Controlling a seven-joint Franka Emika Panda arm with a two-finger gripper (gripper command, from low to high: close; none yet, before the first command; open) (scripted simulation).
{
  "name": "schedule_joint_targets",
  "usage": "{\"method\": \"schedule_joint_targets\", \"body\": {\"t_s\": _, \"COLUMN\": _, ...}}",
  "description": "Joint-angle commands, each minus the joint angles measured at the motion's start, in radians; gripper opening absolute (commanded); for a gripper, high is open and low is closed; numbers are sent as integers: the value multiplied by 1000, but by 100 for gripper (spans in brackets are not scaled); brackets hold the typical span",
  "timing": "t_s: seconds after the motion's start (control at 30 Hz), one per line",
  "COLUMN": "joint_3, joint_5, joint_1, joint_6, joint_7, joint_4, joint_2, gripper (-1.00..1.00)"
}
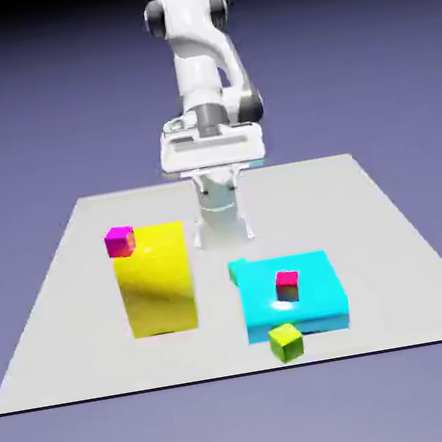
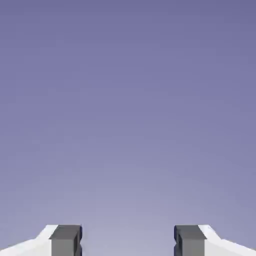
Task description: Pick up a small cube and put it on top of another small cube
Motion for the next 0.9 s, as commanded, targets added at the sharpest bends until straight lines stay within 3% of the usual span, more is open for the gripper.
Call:
{"method": "schedule_joint_targets", "body": {"t_s": 0.0, "joint_3": 8, "joint_5": -8, "joint_1": -1, "joint_6": -34, "joint_7": 0, "joint_4": 30, "joint_2": 36, "gripper": 0}}
{"method": "schedule_joint_targets", "body": {"t_s": 0.87, "joint_3": 226, "joint_5": -218, "joint_1": -28, "joint_6": -921, "joint_7": 0, "joint_4": 810, "joint_2": 979, "gripper": 0}}
